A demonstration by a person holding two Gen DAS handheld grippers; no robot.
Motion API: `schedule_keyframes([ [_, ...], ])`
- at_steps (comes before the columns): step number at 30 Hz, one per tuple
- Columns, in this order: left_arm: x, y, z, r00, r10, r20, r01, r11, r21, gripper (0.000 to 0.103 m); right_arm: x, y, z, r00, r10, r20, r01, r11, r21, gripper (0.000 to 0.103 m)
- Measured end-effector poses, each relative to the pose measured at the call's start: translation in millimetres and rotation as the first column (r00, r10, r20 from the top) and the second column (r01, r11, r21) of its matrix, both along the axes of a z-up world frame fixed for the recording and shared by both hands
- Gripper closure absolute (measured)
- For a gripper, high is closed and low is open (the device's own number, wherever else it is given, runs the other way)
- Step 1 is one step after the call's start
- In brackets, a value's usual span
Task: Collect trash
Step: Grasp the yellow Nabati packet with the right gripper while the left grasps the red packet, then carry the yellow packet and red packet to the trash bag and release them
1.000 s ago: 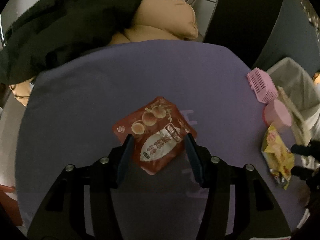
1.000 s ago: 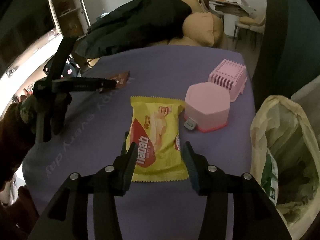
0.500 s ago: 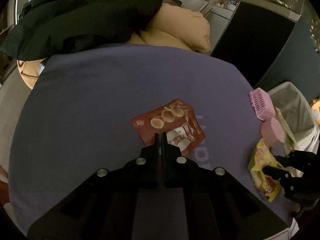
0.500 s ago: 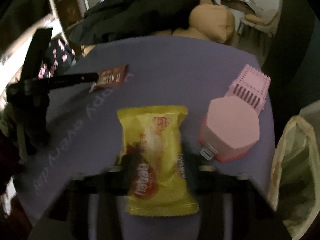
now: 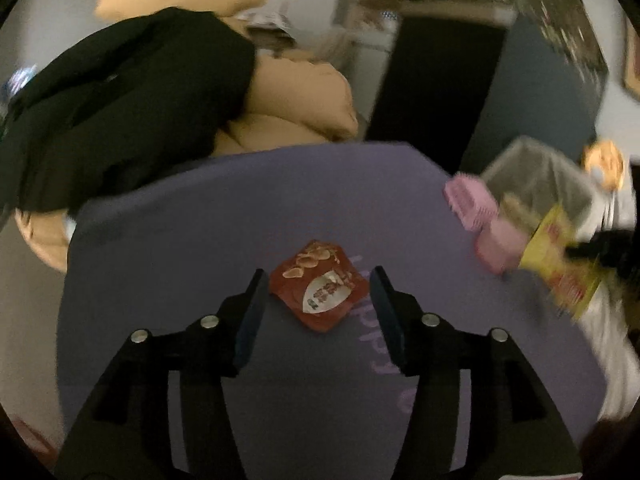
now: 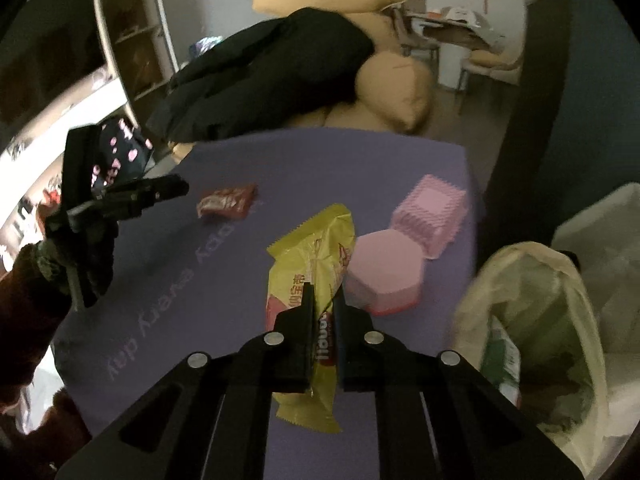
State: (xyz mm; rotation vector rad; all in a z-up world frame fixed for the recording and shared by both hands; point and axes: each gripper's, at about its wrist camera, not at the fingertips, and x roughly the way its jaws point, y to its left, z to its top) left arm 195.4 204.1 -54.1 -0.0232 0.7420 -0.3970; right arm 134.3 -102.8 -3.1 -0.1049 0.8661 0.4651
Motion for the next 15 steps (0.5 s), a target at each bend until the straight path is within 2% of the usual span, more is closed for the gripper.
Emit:
schedule_keyframes([
  [3,23,-11,-12,0.996,-0.064,-0.064,0.069,0.993,0.093,0.052,-1,-10,4,1.0,-0.024,0.003,0.024,1.0,0.002,0.093],
  [6,37,-16,-23,0.986,-0.11,-0.129,0.126,0.983,0.13,0.052,-3,-18,5,1.0,-0.026,-0.005,0.026,1.0,0.002,0.093],
  [9,45,-21,-31,0.98,-0.114,-0.162,0.147,0.967,0.208,0.051,-3,-21,4,1.0,-0.022,-0.008,0.022,1.0,0.003,0.093],
  [12,52,-19,-35,0.977,-0.079,-0.2,0.121,0.97,0.211,0.05,-3,-22,1,1.0,-0.024,-0.012,0.024,1.0,0.011,0.093],
  [15,53,-14,-36,0.976,-0.027,-0.217,0.062,0.986,0.157,0.05,-3,-22,-3,1.0,-0.019,-0.017,0.019,1.0,0.021,0.093],
])
